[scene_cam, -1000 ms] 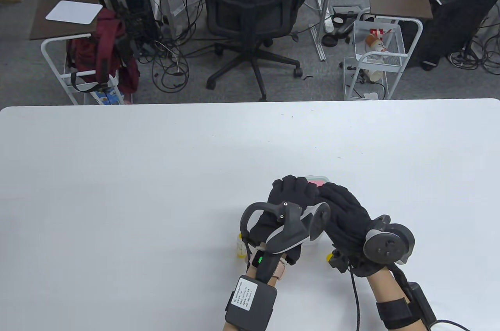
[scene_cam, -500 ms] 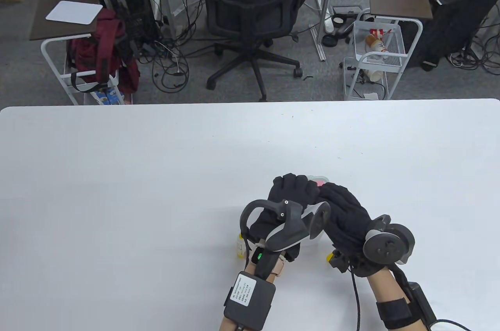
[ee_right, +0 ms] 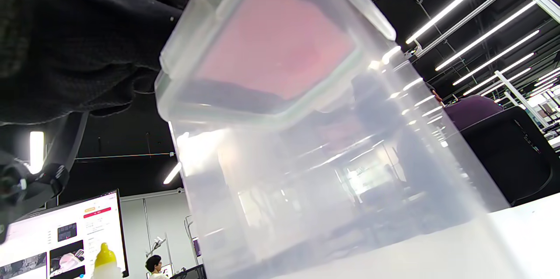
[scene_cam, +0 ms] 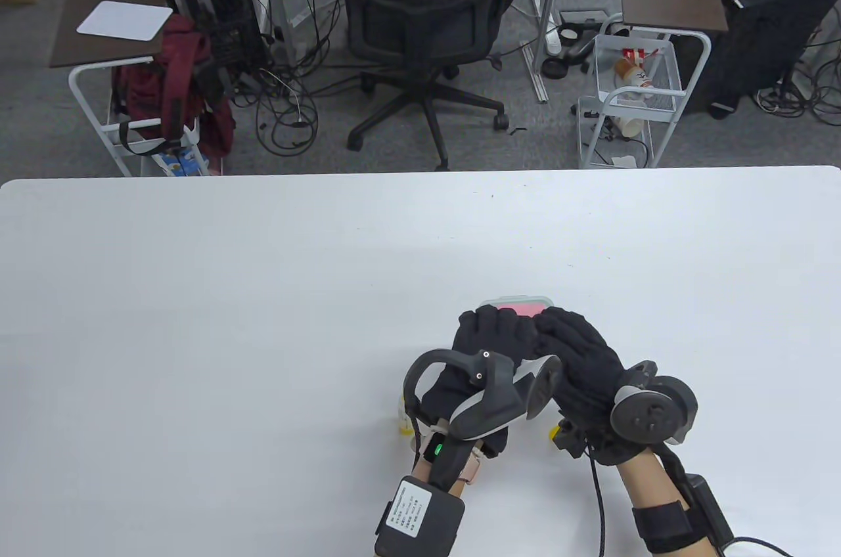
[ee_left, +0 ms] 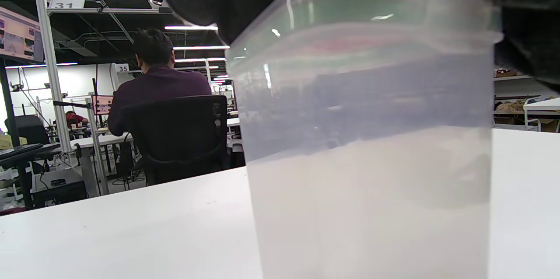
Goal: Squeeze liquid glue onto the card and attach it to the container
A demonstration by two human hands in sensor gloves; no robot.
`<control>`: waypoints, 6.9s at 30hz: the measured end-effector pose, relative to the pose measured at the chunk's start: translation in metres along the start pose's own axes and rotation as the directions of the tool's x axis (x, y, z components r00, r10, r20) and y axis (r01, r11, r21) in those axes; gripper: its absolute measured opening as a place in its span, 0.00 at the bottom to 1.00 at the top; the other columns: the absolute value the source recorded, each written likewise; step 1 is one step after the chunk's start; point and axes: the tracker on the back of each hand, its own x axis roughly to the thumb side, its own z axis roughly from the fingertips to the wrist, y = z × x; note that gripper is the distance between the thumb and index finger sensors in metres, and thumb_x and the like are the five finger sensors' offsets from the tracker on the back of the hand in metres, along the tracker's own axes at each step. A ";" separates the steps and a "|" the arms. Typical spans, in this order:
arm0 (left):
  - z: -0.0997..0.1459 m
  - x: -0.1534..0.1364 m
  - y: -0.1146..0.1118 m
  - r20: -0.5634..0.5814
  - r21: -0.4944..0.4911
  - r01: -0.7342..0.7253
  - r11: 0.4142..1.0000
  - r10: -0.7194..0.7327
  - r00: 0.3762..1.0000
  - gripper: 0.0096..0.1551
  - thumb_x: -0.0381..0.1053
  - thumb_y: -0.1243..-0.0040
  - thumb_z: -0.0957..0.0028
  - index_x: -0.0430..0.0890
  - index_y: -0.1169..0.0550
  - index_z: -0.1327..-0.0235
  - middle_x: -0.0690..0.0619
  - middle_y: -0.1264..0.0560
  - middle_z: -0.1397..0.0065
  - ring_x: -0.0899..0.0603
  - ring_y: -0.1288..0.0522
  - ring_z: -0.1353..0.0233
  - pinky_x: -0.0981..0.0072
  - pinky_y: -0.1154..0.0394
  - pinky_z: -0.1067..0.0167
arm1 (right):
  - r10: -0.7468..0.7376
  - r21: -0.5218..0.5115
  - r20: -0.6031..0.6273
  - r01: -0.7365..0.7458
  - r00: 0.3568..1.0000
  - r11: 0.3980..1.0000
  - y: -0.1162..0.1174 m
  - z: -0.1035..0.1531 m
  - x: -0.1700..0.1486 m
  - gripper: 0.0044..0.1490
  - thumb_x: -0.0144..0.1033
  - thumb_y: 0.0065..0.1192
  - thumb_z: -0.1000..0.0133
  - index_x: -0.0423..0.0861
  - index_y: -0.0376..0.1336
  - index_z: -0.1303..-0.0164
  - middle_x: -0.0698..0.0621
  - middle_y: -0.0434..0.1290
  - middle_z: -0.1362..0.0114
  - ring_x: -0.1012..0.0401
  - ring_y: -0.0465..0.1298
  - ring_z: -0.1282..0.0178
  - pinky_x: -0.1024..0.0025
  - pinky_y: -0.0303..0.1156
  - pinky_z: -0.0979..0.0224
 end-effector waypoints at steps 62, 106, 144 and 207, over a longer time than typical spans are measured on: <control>-0.019 -0.003 0.000 0.017 -0.019 0.023 1.000 -0.022 1.000 0.25 0.52 0.44 0.47 0.56 0.24 0.35 0.58 0.23 0.27 0.46 0.24 0.25 0.57 0.29 0.26 | -0.002 0.000 0.005 0.002 1.000 1.000 0.000 -0.001 0.000 0.26 0.47 0.47 0.32 0.44 0.68 0.36 0.49 0.67 0.23 0.47 0.63 0.19 0.49 0.54 0.14; -0.014 -0.008 0.002 0.041 -0.063 0.034 0.997 -0.031 0.999 0.25 0.53 0.44 0.47 0.57 0.24 0.34 0.59 0.24 0.26 0.46 0.24 0.23 0.57 0.28 0.26 | 0.019 -0.003 0.009 -0.019 1.000 1.000 0.001 -0.001 0.002 0.26 0.47 0.47 0.32 0.45 0.68 0.36 0.49 0.68 0.23 0.47 0.63 0.19 0.49 0.55 0.14; 0.037 -0.010 0.013 0.124 -0.045 -0.020 0.999 0.026 0.992 0.25 0.53 0.43 0.48 0.55 0.22 0.37 0.58 0.22 0.28 0.46 0.23 0.24 0.56 0.28 0.27 | 0.079 0.024 -0.016 -0.078 0.997 0.997 0.000 -0.003 0.008 0.25 0.48 0.46 0.32 0.46 0.68 0.37 0.50 0.67 0.23 0.48 0.64 0.19 0.50 0.56 0.14; 0.123 -0.136 -0.152 -0.392 -0.050 -0.827 0.560 0.751 0.531 0.58 0.63 0.32 0.54 0.55 0.52 0.18 0.53 0.43 0.15 0.41 0.39 0.17 0.57 0.34 0.21 | -0.216 0.140 -0.109 0.230 0.970 0.963 0.025 0.081 0.037 0.22 0.39 0.53 0.35 0.46 0.66 0.34 0.44 0.72 0.33 0.48 0.77 0.45 0.63 0.78 0.45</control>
